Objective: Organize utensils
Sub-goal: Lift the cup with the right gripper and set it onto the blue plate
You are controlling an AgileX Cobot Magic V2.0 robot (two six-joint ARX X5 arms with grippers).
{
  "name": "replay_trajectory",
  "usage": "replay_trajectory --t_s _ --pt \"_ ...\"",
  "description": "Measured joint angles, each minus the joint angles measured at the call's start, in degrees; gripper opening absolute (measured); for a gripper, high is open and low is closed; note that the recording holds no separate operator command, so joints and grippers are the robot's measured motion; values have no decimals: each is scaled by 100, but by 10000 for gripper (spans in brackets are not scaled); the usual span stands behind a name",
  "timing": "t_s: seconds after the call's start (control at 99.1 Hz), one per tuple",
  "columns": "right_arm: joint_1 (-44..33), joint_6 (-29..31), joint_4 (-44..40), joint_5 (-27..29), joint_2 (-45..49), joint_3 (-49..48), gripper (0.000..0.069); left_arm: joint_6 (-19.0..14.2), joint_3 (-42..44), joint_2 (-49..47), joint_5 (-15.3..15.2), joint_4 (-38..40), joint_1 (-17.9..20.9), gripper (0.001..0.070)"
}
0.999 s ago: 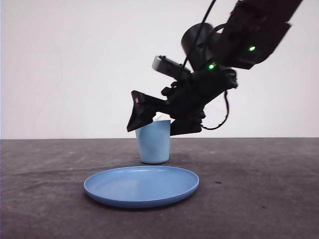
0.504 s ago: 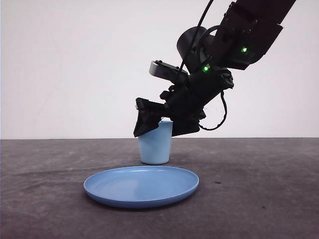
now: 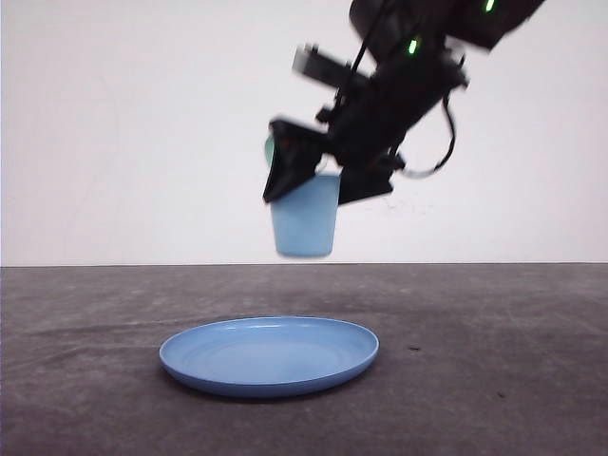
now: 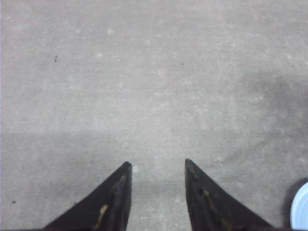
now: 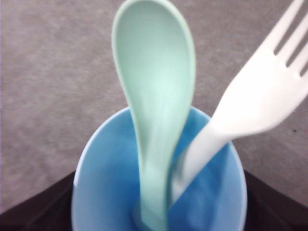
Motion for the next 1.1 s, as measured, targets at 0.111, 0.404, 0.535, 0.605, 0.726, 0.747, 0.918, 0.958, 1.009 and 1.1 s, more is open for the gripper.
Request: replay_trajectory --t_s 0.111,0.404,0.535,0.605,0.726,0.747,0.918,0.958,1.009,1.1 --pt "109 -2 -116 0 -481 -186 481 28 0 0 0 -4 0 193" --pt "664 2 103 227 -2015 -1504 481 81 0 0 0 -11 0 193" --pt "957 11 103 404 -2441 -2002 481 83 0 0 0 -9 0 193" --pt "1104 42 105 503 -2538 -2181 481 83 0 0 0 -11 0 193" --pt "1272 87 317 557 -2531 -2450 481 83 0 0 0 -13 0 193" --pt "1292 92 369 557 -2522 -2500 481 83 0 0 0 -13 0 193" --pt "1399 177 1014 667 -2256 -2859 480 83 0 0 2 -11 0 193" --pt "1399 179 1075 669 -2179 -2885 480 83 0 0 0 -13 0 193" --pt "1401 186 1213 669 -2052 -2885 480 83 0 0 0 -11 0 193" --pt "1403 199 1593 686 -1777 -2885 480 83 0 0 2 -13 0 193"
